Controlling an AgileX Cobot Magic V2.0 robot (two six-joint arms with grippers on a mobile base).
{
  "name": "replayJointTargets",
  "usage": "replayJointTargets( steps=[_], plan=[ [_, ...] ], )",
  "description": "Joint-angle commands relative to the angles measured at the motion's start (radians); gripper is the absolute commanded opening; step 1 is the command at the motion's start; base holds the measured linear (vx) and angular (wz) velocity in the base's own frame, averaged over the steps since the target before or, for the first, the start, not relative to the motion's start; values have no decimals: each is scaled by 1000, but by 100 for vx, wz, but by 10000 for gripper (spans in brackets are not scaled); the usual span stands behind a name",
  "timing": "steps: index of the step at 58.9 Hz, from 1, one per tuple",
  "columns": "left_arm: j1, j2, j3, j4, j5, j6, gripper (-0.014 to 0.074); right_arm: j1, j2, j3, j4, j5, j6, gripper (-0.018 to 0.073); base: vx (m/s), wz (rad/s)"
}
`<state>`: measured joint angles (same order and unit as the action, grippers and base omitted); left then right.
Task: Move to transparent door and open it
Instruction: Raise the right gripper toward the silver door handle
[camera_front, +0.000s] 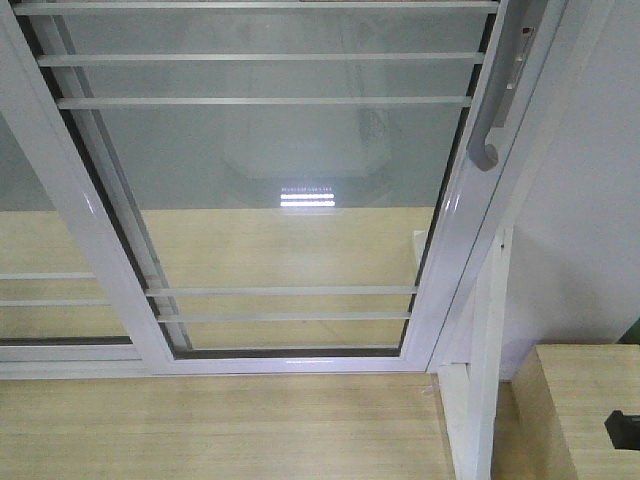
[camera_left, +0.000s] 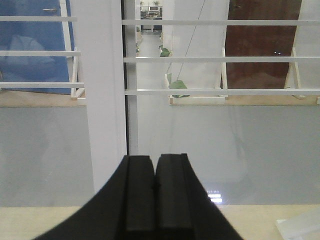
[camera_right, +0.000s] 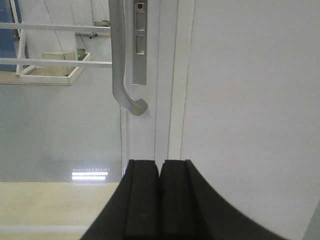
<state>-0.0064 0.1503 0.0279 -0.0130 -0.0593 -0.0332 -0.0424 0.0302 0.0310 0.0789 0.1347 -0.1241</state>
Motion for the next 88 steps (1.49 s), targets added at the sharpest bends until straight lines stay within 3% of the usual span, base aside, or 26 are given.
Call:
replayJointTargets(
  steps=[1, 24, 36, 42, 51, 55, 61, 74, 88],
  plan=[
    [-4, 14, 27, -6, -82, 0, -6, -3, 17, 12, -2, -75, -3, -8, 0, 1],
    [-4, 14, 27, -6, -83, 0, -6, -3, 17, 12, -2, -78, -6, -8, 0, 0],
    [-4, 14, 27, -6, -149, 0, -6, -3, 17, 11, -1, -126, -5, -8, 0, 0],
    [-4, 14, 27, -6, -181, 0, -6, -3, 17, 11, -1, -213, -5, -8, 0, 0],
    [-4, 14, 7, -6, -284, -3, -6, -3, 17, 7, 2, -488, 3, -8, 0, 0],
    [-4, 14, -32, -4, -308, -3, -6, -3, 17, -24, 10, -545, 25, -8, 0, 0],
    [-4, 14, -151, 13, -269, -1, -6, -3, 23, -145, 9, -460, 61, -8, 0, 0],
    [-4, 98, -488, 80, -36, -4, -6, -3, 128, -449, -6, -225, 61, -8, 0, 0],
    [-4, 333, -730, 71, 2, -4, -6, -3, 383, -635, -6, -209, 61, -8, 0, 0]
  ],
)
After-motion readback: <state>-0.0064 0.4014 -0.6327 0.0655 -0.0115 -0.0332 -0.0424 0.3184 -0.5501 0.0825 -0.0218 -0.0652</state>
